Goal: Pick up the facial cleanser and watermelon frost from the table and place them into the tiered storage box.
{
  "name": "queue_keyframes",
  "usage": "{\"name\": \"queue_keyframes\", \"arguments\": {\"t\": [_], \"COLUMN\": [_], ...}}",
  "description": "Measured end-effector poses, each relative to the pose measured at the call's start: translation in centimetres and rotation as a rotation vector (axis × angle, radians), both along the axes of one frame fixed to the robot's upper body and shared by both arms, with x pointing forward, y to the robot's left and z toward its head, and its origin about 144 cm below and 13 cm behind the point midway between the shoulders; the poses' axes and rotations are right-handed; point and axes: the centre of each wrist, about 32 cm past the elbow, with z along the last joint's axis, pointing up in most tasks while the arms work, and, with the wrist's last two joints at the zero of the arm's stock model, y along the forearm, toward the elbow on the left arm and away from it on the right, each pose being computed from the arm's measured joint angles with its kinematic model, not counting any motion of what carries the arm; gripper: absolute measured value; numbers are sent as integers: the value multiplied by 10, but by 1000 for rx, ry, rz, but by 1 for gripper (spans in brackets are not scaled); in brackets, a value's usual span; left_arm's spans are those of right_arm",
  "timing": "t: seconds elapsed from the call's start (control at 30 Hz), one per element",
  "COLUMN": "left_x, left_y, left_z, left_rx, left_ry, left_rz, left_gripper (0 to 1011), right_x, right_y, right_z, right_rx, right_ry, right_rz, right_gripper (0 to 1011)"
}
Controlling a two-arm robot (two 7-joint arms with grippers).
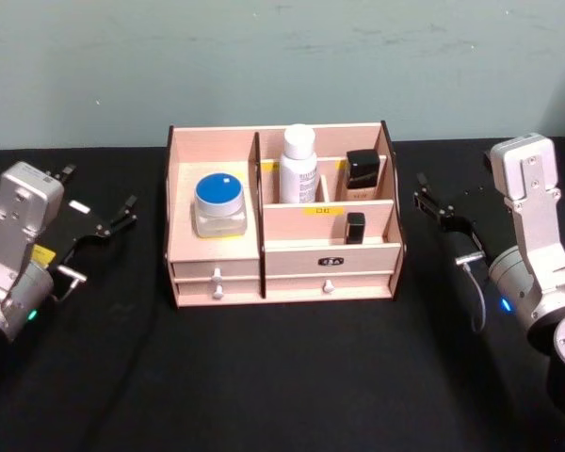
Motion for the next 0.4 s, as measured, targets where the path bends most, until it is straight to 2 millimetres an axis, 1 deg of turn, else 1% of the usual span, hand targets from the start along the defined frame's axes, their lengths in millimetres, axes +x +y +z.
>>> {"name": "queue_keyframes", "arguments": {"t": [0.4], "left_x": [0], "left_y": [0], "left_z": [0], "left_rx": [0], "left_ry": [0], "left_rz": [0], "left_gripper": [1001], "right_x": [0], "right_y": [0], "right_z": [0], "right_rx": [0], "right_ry": [0], "right_rz": [0], "right_gripper": [1003]}}
